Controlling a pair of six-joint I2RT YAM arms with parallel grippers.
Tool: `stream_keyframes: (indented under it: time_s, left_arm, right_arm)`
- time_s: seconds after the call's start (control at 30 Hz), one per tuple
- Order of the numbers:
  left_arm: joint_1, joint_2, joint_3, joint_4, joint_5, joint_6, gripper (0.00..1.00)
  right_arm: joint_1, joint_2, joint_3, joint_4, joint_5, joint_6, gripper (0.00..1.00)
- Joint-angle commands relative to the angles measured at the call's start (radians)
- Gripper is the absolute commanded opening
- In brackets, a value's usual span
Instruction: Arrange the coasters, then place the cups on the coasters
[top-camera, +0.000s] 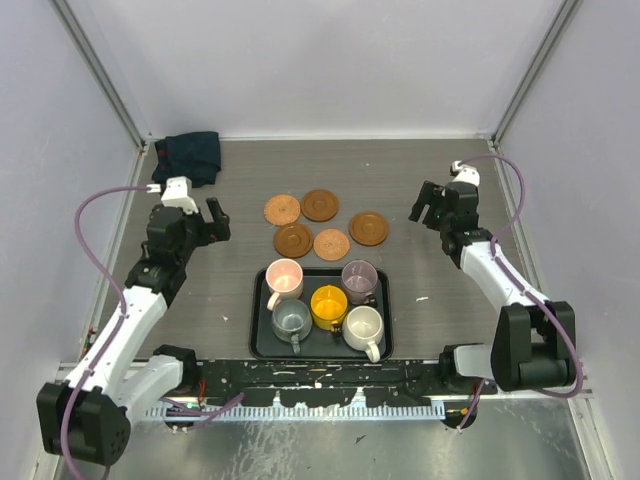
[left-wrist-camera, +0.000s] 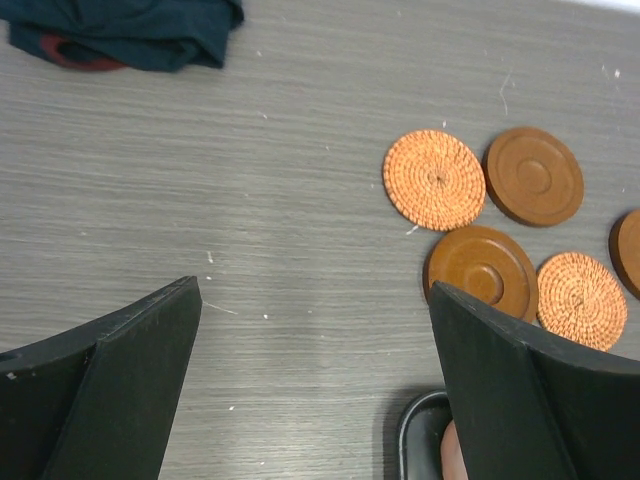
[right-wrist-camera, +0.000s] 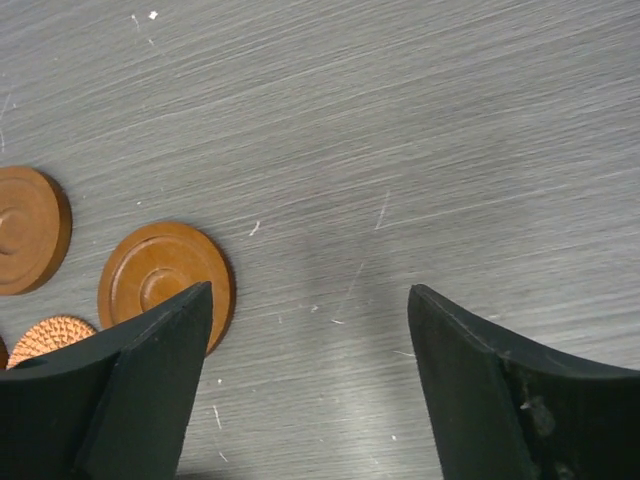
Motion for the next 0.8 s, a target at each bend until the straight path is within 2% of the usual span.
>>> stream_keyframes:
  time_s: [0.0,0.1,0.17,0.23,0.4,0.6,0.63,0.7,0.73,0.77]
  left_arm:
    - [-0.035,0.088,0.05,0.087,0.08,0.002,0.98]
    - [-0.07,0.141,0.057,0.114,0.064,0.003,0.98]
    - [-0.082,0.174,0.065,0.133,0.064,-0.003,0.98]
    - [-0.086,0.214,0.085,0.145,0.087,-0.01,0.98]
    - [-0.089,0.389,0.176,0.127,0.174,-0.019,0.98]
    - [-0.09,0.586,0.278,0.185,0.279,-0.048,0.98]
    - [-0.089,0.606,0.295,0.193,0.289,-0.051,0.9]
    - [-0.091,0.643,0.331,0.189,0.296,-0.055,0.67]
    - [-0.091,0.658,0.347,0.185,0.304,-0.054,0.48]
    - [-0.091,0.674,0.361,0.182,0.309,-0.056,0.36]
  right_arm:
    - [0.029,0.046,0.087,0.033,-0.071,-0.048,0.77]
    - [0.08,0.069,0.102,0.032,-0.043,-0.089,0.62]
    - [0.122,0.082,0.11,0.029,-0.022,-0.117,0.32]
    - [0.164,0.097,0.115,0.028,-0.001,-0.13,0.18]
    - [0.221,0.166,0.135,0.044,-0.012,-0.124,0.01]
    - [0.221,0.284,0.179,0.07,-0.091,-0.091,0.01]
    - [0.222,0.3,0.188,0.074,-0.103,-0.09,0.01]
    - [0.222,0.332,0.204,0.075,-0.119,-0.086,0.01]
    - [0.221,0.349,0.213,0.076,-0.129,-0.085,0.01]
    - [0.221,0.364,0.221,0.078,-0.14,-0.085,0.01]
